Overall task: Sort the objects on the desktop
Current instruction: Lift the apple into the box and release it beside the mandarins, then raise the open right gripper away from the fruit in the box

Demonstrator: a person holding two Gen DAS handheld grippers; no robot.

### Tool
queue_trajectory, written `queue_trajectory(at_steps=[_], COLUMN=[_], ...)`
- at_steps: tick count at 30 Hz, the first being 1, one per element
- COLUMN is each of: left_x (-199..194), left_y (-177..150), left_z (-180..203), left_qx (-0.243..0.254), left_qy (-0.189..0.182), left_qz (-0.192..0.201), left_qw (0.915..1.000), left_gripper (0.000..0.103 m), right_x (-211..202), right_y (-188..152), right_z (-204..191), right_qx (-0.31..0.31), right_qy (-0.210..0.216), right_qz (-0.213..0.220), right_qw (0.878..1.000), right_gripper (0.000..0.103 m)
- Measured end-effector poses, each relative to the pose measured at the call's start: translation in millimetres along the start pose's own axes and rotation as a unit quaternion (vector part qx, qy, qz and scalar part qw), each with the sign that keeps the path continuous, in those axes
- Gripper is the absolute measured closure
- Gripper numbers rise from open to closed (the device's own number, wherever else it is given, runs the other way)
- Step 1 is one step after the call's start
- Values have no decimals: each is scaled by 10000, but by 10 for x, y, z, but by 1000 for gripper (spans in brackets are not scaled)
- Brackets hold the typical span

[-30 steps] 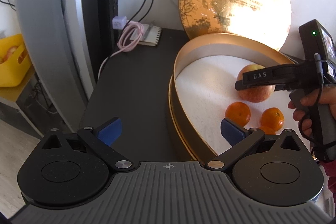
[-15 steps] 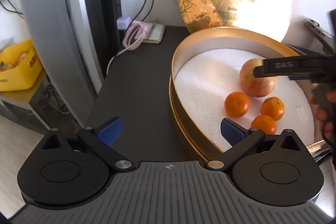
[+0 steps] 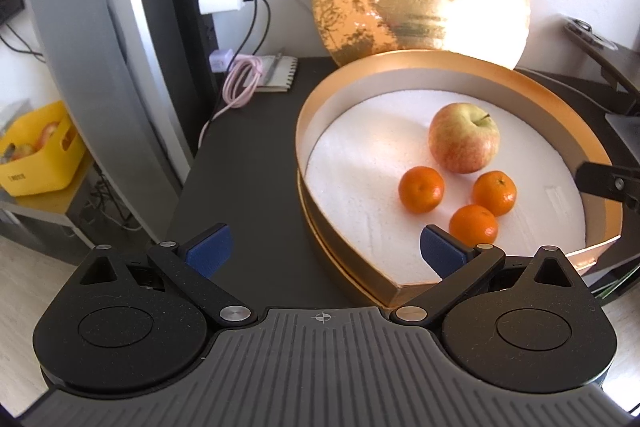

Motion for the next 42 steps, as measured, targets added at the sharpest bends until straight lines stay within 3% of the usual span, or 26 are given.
queue_trajectory(at_steps=[14,42], left_x=[-119,-69], left_y=[-13,-13], left_z=[202,157], left_qx=[209,195], left_qy=[102,40], left_qz=[82,42], left_qw=[9997,9998], left_gripper=[0,0], right_x=[-121,-90], right_y=[-106,-95], right_z=[82,48], right_qx=[89,-27], right_qy=[146,183], right_qz=[15,-56], right_qw=[9999,9998], right_gripper=[1,1])
Point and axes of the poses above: each gripper's, at about its wrist camera, not at the fingertips, and x roughly the way its jaws point, z to its right, y to its top, the point moved 3 cm from there along x, roughly the way its jaws point, and after that the axes turned 2 degrees about -y, right-handed, at the moved point
